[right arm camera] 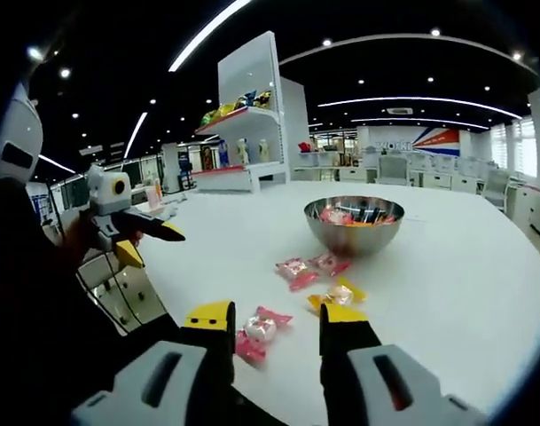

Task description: Pick up the marshmallows scattered on the table and place them into the bowl on the table

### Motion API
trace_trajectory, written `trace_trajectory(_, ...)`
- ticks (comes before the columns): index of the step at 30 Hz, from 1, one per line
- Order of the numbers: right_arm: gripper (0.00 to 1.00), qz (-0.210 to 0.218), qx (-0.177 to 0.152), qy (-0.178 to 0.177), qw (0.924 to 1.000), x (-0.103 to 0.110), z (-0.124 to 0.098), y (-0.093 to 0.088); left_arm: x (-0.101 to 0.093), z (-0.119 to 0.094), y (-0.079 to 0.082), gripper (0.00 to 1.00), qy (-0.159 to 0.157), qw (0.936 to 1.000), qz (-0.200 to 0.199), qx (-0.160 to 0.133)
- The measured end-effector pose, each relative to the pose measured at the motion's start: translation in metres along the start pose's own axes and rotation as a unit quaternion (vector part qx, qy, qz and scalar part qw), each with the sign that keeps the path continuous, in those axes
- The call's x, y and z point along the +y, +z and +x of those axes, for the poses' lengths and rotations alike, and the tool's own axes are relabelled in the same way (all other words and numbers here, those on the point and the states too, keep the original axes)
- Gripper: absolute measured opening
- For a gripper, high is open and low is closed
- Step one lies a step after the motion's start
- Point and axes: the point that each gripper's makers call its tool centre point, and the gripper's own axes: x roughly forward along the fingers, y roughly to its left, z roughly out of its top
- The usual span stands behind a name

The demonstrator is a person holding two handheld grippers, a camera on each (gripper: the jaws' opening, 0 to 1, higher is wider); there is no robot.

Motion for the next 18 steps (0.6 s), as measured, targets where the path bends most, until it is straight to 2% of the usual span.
trace_trajectory(4,0.39,-0.005,0.025,0.015,0.9996,0.008,0.010,-0.009,0.001,0.000,-0.001,0.63,0.000,1.0000,-0.002,-0.001)
trace_trajectory(10,0.38,0.001,0.070,0.033,0.9970,0.015,0.031,-0.033,0.008,-0.001,-0.004,0.62,0.007,0.9999,-0.010,-0.001)
trace_trajectory(18,0.36,0.010,0.094,0.051,0.9942,0.021,0.052,-0.051,0.012,-0.001,-0.007,0.62,0.012,0.9998,-0.015,0.003)
